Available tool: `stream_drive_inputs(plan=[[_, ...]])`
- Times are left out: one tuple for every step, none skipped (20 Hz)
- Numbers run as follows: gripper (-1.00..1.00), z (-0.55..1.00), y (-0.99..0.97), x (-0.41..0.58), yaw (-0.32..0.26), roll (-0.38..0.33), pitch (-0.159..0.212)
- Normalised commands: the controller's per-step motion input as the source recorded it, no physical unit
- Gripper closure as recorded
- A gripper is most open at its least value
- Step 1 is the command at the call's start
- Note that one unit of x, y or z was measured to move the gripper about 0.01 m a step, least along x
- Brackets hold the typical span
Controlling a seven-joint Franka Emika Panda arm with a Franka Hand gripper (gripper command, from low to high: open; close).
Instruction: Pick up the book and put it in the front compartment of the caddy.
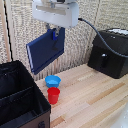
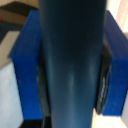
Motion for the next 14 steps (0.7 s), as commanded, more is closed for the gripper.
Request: stream_drive_inputs(plan=[[1.0, 0.34, 0.73, -0.266, -0.003, 0.038, 0.035], [1.0, 0.33, 0.72, -0.234, -0.01, 0.04, 0.044], [1.0, 0.32, 0.71, -0.197, -0.018, 0.041, 0.049], [1.0, 0.27, 0.71, -0.143, -0.026, 0.03, 0.065], [1.0, 0.25, 0.71, -0.106, -0.025, 0.03, 0.079], [1.0, 0.23, 0.72, -0.074, -0.021, 0.034, 0.095], [1.0, 0.21, 0.71, -0.031, -0.021, 0.042, 0.109], [1.0, 0.2, 0.71, -0.003, -0.02, 0.052, 0.123], [1.0, 0.19, 0.69, 0.0, -0.024, 0.066, 0.138], [1.0, 0.17, 0.67, 0.0, -0.017, 0.088, 0.157], [1.0, 0.16, 0.67, 0.0, -0.015, 0.093, 0.162], [1.0, 0.13, 0.66, 0.0, -0.016, 0.096, 0.167], [1.0, 0.12, 0.66, 0.0, -0.016, 0.097, 0.17], [1.0, 0.12, 0.65, 0.0, -0.019, 0.104, 0.17]])
